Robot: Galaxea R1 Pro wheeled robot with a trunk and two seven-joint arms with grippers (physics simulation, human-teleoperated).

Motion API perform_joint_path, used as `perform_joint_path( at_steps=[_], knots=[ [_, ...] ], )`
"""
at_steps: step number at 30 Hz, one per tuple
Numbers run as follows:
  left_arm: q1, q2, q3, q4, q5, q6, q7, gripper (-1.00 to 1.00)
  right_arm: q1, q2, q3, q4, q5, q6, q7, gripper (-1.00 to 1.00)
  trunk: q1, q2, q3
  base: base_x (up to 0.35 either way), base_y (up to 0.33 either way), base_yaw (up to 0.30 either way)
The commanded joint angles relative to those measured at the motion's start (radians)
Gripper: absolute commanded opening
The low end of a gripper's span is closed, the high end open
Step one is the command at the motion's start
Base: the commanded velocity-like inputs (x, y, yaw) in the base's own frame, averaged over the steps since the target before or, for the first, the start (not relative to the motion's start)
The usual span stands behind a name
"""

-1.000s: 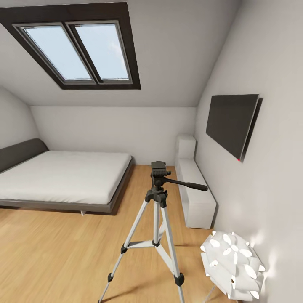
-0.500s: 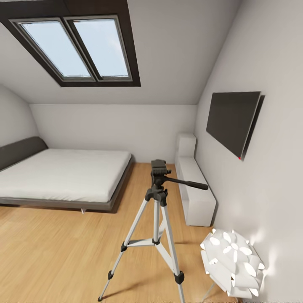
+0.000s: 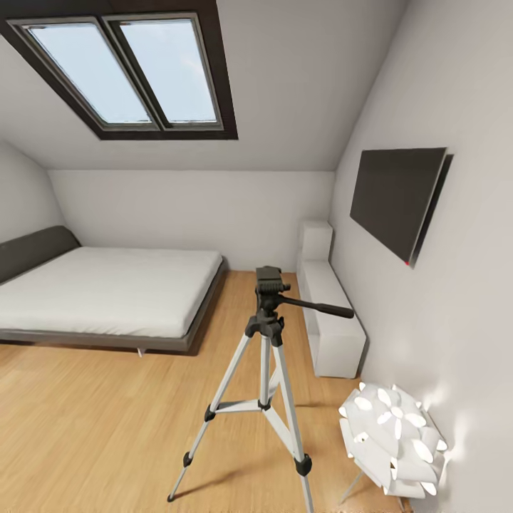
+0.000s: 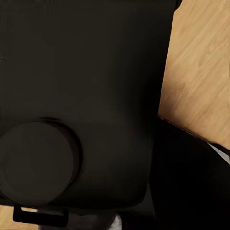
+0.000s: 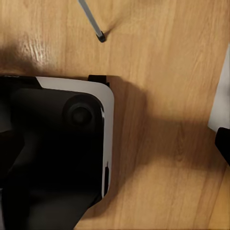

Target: Attach the digital camera to the camera tripod in the bedroom.

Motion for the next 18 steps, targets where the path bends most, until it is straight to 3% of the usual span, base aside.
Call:
perform_joint_path(
  at_steps=[1,3,4,5,16,18],
  knots=[
    [-0.001,0.0,-0.01,0.0,0.006,0.01,-0.002,-1.0,-0.002,-0.001,0.008,0.003,-0.005,-0.006,0.003,1.0,0.001,-0.002,-0.004,0.0,0.0,0.0],
    [-0.001,0.001,-0.01,-0.001,0.006,0.035,-0.002,-1.0,-0.002,-0.002,0.008,0.003,-0.005,-0.006,0.003,1.0,0.001,-0.002,-0.007,0.0,0.0,0.0],
    [-0.001,0.007,-0.01,-0.002,0.005,0.102,-0.003,-1.0,-0.002,-0.003,0.009,0.003,-0.005,-0.004,0.003,1.0,0.001,-0.002,-0.009,0.0,0.0,0.0],
    [-0.001,0.008,-0.011,-0.002,0.005,0.117,-0.003,-1.0,-0.002,-0.003,0.009,0.003,-0.005,-0.004,0.003,1.0,0.001,-0.002,-0.01,0.0,0.0,0.0],
    [-0.001,0.009,-0.012,-0.002,0.003,0.139,-0.004,-1.0,-0.002,-0.001,0.009,0.003,-0.006,-0.003,0.003,1.0,0.001,-0.002,-0.028,0.0,0.0,0.0],
    [-0.001,0.008,-0.012,-0.002,0.003,0.116,-0.004,-1.0,-0.002,-0.001,0.009,0.003,-0.006,-0.003,0.004,1.0,0.001,-0.002,-0.031,0.0,0.0,0.0]
  ],
)
